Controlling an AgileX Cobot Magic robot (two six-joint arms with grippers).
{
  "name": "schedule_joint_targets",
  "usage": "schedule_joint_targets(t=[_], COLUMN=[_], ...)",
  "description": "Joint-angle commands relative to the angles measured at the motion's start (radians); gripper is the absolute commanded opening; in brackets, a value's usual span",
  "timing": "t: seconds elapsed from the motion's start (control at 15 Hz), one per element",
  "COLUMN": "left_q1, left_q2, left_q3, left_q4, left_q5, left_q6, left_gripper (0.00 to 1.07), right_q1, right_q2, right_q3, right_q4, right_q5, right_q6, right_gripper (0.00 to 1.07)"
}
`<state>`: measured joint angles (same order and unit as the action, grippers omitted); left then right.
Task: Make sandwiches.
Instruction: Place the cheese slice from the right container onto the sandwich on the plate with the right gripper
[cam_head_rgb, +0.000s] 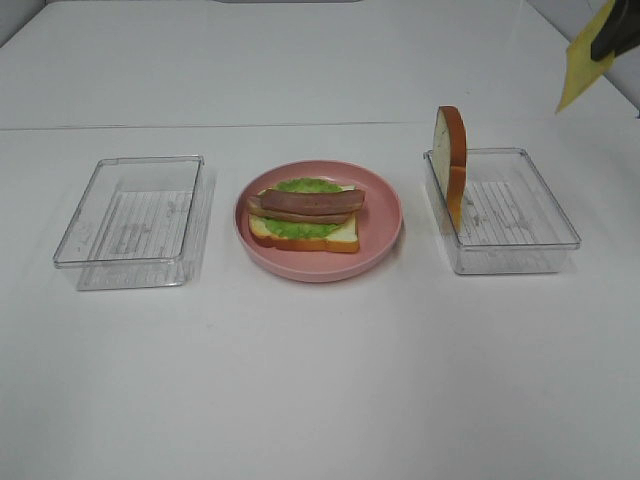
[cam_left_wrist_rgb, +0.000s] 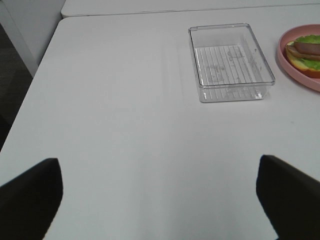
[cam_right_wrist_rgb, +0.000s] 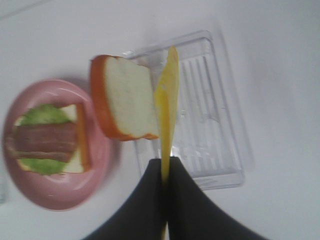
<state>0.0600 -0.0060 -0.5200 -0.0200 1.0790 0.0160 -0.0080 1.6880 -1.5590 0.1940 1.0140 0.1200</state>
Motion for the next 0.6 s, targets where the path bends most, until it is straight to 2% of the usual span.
schedule_joint_targets(t=[0.07,0.13,0.47,0.6], left_q1=[0.004,0.004,0.004,0.004], left_q2=[-0.014,-0.014,-0.014,-0.014], left_q3=[0.003,0.003,0.003,0.003], left_q4=[0.002,0.002,0.003,0.003], left_q5=[-0.004,-0.004,-0.004,-0.004], left_q6=[-0.001,-0.001,-0.001,-0.002], left_gripper=[0.98,0.98,0.98,0.98], right_q1=[-0.003,0.03,0.239,0.324], right_q2=[-0.019,-0.014,0.031,0.098], right_q3=[-0.003,-0.003,-0.003,-0.003], right_q4=[0.151,0.255,0.332,0.442], right_q5=[-0.033,-0.045,-0.2,-0.248], right_q6=[-0.044,-0.107,-0.139,-0.188], right_gripper=[0.0,0.0,0.0,0.0])
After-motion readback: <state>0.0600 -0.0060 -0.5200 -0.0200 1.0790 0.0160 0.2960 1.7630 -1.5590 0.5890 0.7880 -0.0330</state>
